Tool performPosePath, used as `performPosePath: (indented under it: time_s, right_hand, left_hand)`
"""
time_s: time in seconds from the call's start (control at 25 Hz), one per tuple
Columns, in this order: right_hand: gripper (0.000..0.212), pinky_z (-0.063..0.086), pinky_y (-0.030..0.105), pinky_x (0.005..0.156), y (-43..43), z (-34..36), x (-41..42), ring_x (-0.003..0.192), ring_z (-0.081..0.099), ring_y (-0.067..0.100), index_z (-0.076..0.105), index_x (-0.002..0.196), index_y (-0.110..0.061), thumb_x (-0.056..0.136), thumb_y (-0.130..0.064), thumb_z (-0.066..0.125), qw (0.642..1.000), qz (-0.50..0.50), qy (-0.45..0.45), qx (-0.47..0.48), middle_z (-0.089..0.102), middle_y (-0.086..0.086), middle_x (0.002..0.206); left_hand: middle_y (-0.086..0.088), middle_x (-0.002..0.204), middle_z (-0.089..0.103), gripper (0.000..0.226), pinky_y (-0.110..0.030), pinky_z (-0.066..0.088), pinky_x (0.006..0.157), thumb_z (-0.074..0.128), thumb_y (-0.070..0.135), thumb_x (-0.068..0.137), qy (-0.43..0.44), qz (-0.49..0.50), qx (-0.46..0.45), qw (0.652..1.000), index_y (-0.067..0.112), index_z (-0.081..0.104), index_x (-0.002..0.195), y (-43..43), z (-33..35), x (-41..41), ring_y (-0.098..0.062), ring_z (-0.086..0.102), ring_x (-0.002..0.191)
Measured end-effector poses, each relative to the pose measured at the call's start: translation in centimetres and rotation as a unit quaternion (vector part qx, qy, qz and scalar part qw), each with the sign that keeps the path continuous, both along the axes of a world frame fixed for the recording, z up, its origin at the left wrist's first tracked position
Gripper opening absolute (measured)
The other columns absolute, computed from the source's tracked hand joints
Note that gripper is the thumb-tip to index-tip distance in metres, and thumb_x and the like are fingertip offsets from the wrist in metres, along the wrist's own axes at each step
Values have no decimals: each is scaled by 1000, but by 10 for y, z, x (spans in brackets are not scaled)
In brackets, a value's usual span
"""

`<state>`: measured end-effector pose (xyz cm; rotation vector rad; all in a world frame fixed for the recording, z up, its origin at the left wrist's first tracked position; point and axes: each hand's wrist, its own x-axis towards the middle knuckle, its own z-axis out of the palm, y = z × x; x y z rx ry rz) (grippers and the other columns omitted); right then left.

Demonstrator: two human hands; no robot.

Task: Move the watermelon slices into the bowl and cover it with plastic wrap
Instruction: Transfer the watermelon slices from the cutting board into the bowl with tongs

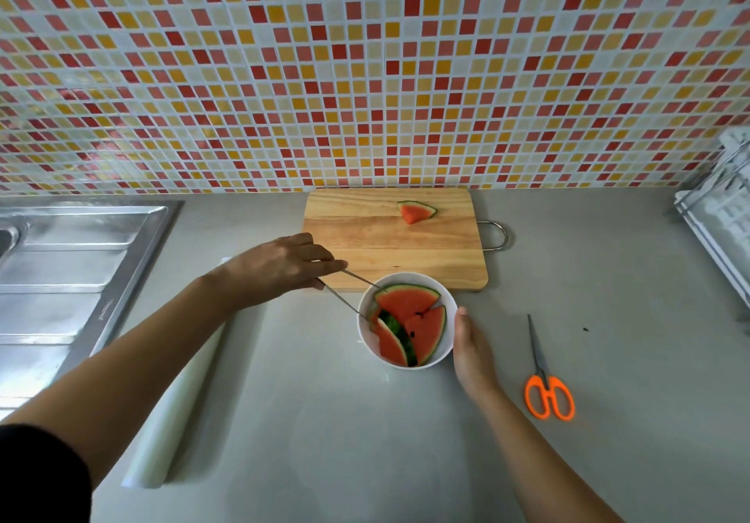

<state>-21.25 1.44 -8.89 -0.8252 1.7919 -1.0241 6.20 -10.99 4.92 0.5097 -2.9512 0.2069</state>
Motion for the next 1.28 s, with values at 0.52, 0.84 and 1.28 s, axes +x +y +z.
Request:
performPosePath:
  time_s: [0.52, 0.84, 1.28]
  right_hand:
    - [42, 41, 30, 71, 1, 3, 2, 86, 58, 3, 62, 78, -31, 92, -55, 30, 1000, -16, -12, -5, 66, -10, 88]
    - [38, 42, 22, 67, 3, -1, 3, 71, 58, -12, 64, 81, -27, 96, -46, 35, 998, -40, -27, -33, 68, -18, 76]
    - [39, 45, 27, 69, 3, -7, 2, 65, 54, -7, 57, 70, -26, 93, -48, 34, 997, -41, -11, -59, 62, -18, 68]
  left_hand:
    - [-11, 101, 70, 37, -32, 52, 75, 60, 31, 88, 208, 237, 150, 937, 9, 64, 118, 11, -19, -22, -25, 67, 84]
    - [-12, 99, 66, 28, -28, 36, 69, 56, 31, 92, 248, 445, 327, 796, 8, 64, 107, -48, -70, -95, -29, 58, 92]
    - [-7, 110, 68, 32, -24, 38, 71, 56, 33, 92, 101, 384, 345, 850, 19, 62, 121, -91, -74, -70, -23, 57, 92]
